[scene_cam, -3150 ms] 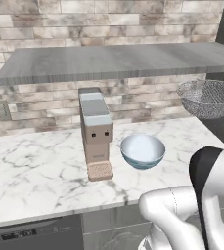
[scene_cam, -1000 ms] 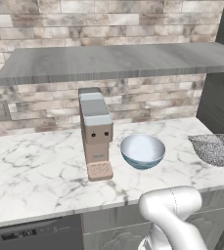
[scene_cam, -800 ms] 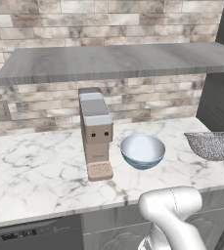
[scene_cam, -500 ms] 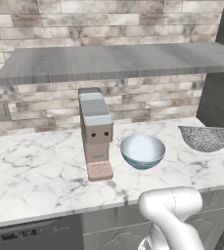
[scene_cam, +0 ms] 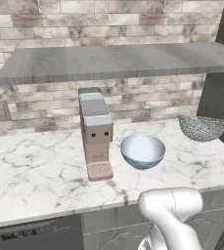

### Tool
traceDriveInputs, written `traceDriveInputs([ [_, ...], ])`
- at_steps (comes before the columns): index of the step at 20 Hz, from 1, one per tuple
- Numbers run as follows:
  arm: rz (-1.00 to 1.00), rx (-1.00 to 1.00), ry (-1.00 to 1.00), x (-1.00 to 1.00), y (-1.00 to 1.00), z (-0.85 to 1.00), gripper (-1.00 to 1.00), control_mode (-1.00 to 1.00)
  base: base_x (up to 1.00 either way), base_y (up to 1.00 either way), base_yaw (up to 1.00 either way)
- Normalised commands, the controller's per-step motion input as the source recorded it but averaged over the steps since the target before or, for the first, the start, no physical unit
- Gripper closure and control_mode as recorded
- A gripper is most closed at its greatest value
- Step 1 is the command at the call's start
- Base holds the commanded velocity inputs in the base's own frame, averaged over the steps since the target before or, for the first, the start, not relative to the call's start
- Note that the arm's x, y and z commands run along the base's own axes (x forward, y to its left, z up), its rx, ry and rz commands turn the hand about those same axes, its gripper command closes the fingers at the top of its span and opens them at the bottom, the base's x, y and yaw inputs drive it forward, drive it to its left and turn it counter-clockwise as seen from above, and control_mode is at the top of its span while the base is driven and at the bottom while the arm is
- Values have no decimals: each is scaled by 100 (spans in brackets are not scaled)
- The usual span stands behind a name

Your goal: Open the cabinet and setup a tea strainer by placing it in the bowl upright.

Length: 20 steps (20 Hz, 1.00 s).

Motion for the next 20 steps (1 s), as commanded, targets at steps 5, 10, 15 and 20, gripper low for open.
traceDriveInputs([
  [5,0,-9,-30,45,0,-48,100,-100,0,0,0],
  [10,0,-17,-22,48,11,-58,100,-100,0,0,0],
  [15,0,-24,-19,34,14,-62,100,-100,0,0,0],
  [20,0,-19,-18,27,16,-52,100,-100,0,0,0],
])
